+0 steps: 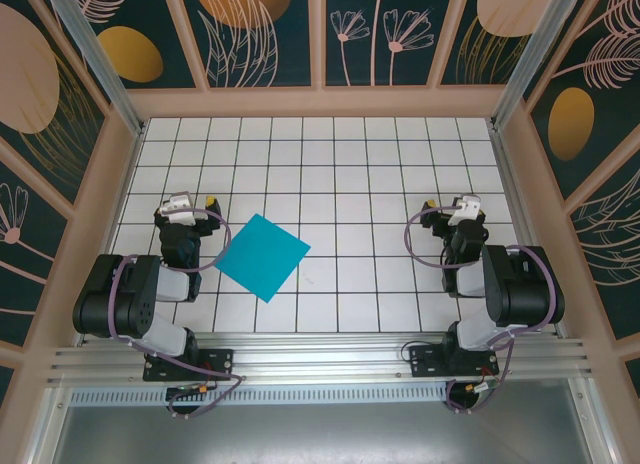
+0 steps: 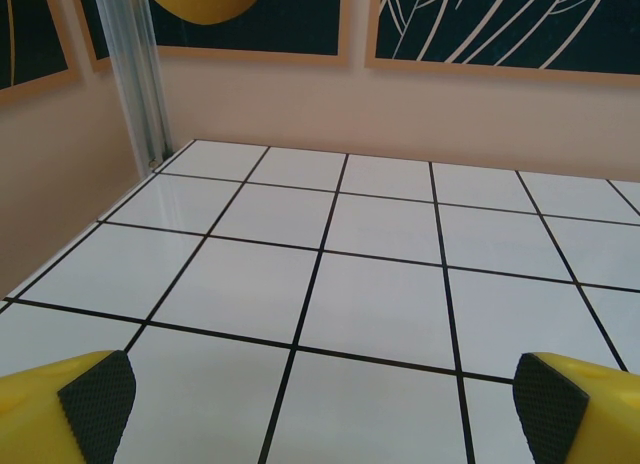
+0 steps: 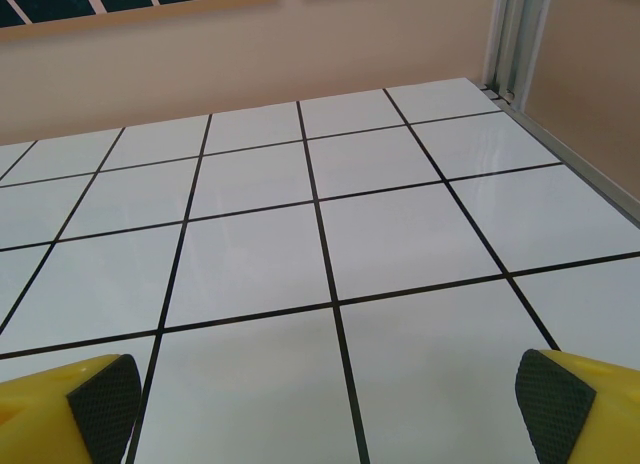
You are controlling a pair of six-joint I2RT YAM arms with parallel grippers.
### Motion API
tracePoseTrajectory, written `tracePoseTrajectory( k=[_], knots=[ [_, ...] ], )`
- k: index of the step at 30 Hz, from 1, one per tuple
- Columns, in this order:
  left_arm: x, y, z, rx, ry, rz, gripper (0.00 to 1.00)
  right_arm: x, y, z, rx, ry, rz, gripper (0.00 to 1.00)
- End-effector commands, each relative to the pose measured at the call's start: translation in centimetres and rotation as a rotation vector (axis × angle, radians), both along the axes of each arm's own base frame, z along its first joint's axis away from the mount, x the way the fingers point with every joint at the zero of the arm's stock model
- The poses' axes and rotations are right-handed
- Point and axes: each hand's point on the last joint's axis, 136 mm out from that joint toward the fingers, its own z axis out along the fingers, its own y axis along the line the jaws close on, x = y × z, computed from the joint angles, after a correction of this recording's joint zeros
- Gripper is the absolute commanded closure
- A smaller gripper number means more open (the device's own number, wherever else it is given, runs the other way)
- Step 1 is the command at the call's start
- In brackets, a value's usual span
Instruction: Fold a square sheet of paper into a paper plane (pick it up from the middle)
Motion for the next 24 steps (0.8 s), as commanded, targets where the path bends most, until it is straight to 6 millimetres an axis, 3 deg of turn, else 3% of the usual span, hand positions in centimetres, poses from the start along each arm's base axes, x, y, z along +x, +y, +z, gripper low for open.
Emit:
tracePoseTrajectory(
  k=[1, 9, 15, 19, 24],
  knots=[
    [0.2, -0.1, 0.9, 0.013, -0.029, -0.014, 0.01, 0.5, 0.2, 1.7, 0.013, -0.065, 0.010, 0.01],
    [0.0, -0.4, 1.0, 0.021, -0.034, -0.036, 0.01, 0.5, 0.2, 1.7, 0.012, -0.067, 0.013, 0.01],
    [-1.7, -0.8, 2.1, 0.028, -0.103, -0.061, 0.01, -0.2, 1.9, 2.1, -0.007, -0.092, 0.121, 0.01],
    [-1.4, -0.9, 2.5, 0.025, -0.093, -0.065, 0.01, -0.4, 2.1, 2.3, -0.015, -0.102, 0.121, 0.01],
    [-1.9, -0.5, 3.1, 0.015, -0.104, -0.043, 0.01, -0.6, 2.1, 3.7, -0.024, -0.120, 0.116, 0.01]
  ],
)
